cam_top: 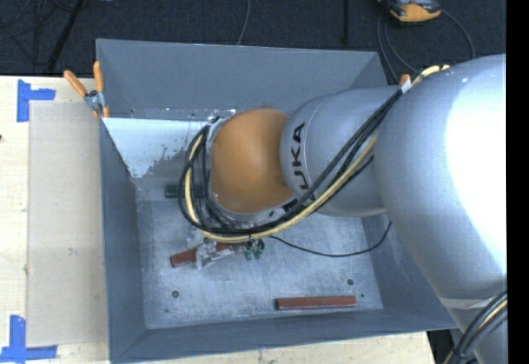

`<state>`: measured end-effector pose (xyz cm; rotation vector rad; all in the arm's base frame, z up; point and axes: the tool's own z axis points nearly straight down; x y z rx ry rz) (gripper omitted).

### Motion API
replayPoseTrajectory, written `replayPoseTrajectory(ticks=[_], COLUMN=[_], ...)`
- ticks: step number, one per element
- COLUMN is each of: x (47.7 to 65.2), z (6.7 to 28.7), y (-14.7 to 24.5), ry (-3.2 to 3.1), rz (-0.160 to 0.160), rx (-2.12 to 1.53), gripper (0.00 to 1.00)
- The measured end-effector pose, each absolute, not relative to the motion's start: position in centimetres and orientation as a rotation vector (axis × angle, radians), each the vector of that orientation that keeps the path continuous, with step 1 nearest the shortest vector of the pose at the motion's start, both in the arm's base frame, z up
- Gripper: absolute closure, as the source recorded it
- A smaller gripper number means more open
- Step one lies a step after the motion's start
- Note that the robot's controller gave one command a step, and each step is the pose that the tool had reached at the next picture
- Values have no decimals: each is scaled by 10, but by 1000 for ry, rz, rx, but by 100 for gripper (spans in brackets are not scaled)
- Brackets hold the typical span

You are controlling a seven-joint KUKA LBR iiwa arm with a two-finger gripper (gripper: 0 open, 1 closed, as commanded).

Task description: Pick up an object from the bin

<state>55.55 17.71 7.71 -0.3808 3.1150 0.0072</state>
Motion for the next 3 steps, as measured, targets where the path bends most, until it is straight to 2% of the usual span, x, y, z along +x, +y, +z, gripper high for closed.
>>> replayPoseTrajectory(ticks=[1,2,3], x=[550,544,533], z=[114,173,349], y=[178,175,196], ry=[3125,3115,3120], rz=[-1,0,3], rx=[-384,-438,-309], gripper=[100,100,100])
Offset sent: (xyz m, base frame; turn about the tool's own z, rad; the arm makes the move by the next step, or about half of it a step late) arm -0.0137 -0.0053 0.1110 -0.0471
